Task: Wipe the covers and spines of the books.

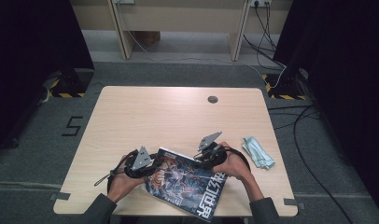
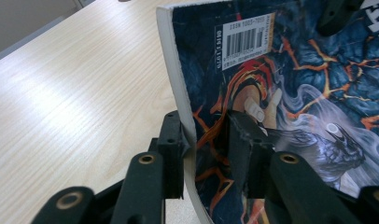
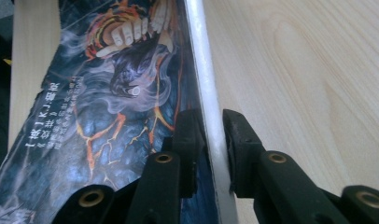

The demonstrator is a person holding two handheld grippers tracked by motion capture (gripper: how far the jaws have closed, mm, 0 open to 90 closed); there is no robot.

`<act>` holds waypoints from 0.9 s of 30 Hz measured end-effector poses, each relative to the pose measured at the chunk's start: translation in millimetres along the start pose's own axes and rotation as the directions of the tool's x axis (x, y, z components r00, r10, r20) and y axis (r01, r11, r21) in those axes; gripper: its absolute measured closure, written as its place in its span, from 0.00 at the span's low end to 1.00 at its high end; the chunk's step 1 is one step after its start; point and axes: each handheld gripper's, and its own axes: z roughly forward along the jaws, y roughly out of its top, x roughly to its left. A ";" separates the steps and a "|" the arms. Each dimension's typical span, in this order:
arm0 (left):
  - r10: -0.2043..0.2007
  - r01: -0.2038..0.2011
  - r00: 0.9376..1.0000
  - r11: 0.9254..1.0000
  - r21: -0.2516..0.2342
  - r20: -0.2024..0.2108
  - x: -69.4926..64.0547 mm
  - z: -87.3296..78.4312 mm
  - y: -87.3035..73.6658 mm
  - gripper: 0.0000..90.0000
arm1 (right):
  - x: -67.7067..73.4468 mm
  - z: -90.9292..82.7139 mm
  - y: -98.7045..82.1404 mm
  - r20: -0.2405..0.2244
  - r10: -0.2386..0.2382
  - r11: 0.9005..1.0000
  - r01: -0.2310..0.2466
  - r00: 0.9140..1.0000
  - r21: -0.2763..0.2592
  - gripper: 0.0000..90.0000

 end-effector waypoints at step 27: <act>-0.173 0.175 0.982 0.984 0.024 -0.077 24.9 -26.2 -27.0 0.63 | 0.1 -24.4 8.1 0.045 0.079 0.997 -0.079 0.996 -0.004 0.92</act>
